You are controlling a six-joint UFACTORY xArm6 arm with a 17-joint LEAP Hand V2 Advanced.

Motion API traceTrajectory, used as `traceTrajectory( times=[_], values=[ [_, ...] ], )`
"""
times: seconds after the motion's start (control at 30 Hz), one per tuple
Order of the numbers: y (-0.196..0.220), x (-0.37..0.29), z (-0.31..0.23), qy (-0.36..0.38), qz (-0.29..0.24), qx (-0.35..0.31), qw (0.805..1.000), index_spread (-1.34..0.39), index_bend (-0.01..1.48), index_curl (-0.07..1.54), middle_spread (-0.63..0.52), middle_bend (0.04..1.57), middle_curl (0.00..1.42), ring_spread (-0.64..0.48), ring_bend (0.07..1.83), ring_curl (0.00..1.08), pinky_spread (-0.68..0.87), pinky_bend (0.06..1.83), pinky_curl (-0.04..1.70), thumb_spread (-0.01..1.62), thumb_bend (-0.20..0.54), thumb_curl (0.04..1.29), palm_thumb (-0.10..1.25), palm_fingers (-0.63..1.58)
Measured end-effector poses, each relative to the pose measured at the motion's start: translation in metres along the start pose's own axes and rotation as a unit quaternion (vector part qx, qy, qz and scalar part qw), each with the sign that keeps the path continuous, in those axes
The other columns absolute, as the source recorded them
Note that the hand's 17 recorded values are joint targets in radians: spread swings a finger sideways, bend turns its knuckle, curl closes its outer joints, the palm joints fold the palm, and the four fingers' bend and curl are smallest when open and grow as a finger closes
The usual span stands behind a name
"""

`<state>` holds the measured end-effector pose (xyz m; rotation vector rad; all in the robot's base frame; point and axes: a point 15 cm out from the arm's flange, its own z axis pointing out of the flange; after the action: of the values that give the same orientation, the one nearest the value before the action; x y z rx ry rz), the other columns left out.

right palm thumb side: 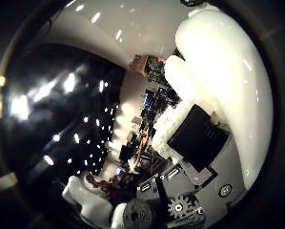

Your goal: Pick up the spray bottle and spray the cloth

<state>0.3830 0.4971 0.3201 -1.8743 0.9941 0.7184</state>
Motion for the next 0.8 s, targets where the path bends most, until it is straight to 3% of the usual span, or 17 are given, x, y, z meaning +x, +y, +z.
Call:
traceTrajectory(
  times=[0.27, 0.33, 0.43, 0.53, 0.67, 0.8],
  values=[
    [0.001, 0.002, -0.002, 0.014, -0.006, -0.004, 1.000, -0.25, 1.03, 0.83, -0.22, 1.12, 0.98, -0.34, 1.16, 1.01, -0.22, 0.96, 1.48, 1.17, -0.023, 0.53, 0.87, 0.97],
    [0.003, 0.003, -0.003, 0.017, -0.009, -0.008, 1.000, -0.26, 0.95, 0.83, -0.21, 1.10, 0.97, -0.32, 1.17, 0.99, -0.23, 0.92, 1.44, 1.13, -0.026, 0.53, 0.84, 0.91],
    [0.015, 0.010, -0.001, 0.025, -0.004, -0.023, 0.999, -0.28, 0.69, 0.81, -0.20, 1.07, 0.94, -0.29, 1.21, 0.92, -0.28, 0.85, 1.33, 1.07, -0.026, 0.53, 0.81, 0.77],
    [0.023, 0.012, -0.002, 0.034, -0.009, -0.035, 0.999, -0.30, 0.57, 0.79, -0.19, 1.02, 0.91, -0.27, 1.19, 0.87, -0.31, 0.64, 1.23, 1.05, -0.025, 0.53, 0.79, 0.48],
    [0.025, 0.015, -0.004, 0.039, -0.012, -0.040, 0.998, -0.31, 0.53, 0.76, -0.15, 0.90, 0.85, -0.20, 1.06, 0.79, -0.16, 0.38, 1.13, 1.10, -0.025, 0.51, 0.75, 0.21],
    [0.033, 0.020, -0.011, 0.048, -0.014, -0.045, 0.998, -0.26, 0.43, 0.68, -0.09, 0.73, 0.75, -0.09, 0.86, 0.70, 0.12, 0.37, 1.02, 1.13, -0.034, 0.47, 0.67, 0.09]
  ],
)
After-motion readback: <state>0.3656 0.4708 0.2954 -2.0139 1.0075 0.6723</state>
